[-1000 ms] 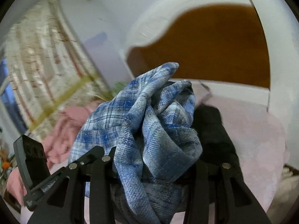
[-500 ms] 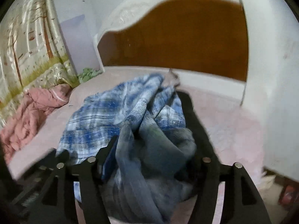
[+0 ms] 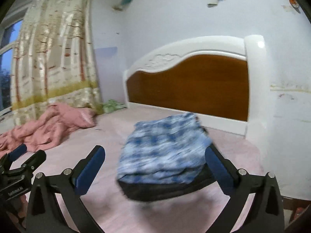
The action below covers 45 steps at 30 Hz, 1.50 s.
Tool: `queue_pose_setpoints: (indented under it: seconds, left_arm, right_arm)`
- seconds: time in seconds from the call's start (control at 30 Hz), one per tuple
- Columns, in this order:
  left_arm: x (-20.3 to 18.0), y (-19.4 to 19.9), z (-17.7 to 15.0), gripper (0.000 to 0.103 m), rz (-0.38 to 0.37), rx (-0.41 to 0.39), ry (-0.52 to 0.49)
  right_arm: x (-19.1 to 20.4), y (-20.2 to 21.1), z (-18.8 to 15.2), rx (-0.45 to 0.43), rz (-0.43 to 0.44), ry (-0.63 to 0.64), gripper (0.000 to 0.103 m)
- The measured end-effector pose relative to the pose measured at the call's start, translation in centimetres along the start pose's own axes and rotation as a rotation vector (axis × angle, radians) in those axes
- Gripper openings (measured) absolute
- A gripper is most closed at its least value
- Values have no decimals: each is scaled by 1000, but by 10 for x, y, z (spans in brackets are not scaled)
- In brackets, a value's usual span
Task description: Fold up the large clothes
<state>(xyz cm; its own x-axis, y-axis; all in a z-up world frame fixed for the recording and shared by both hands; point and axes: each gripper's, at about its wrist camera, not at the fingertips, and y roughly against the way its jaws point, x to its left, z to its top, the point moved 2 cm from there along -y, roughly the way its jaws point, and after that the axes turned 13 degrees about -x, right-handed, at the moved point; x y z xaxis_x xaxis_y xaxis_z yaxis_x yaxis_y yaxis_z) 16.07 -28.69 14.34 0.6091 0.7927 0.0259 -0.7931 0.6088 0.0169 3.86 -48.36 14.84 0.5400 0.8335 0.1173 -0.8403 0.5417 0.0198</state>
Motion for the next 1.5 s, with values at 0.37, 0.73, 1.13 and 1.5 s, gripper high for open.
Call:
queue_pose_setpoints:
  seconds: [0.37,0.73,1.13,1.5]
  left_arm:
    - [38,50,-52,103,54,19,33]
    - [37,35,-106,103,66,40,22]
    - [34,38,-105,103,65,31,7]
    - [42,37,-108,103,42,58,70]
  right_arm:
    - [62,37,-80,67,63,94,103]
    - [54,18,-114,121,37,77,103]
    - [53,21,-118,111,12,101,103]
    - [56,18,-120,121,19,110,103]
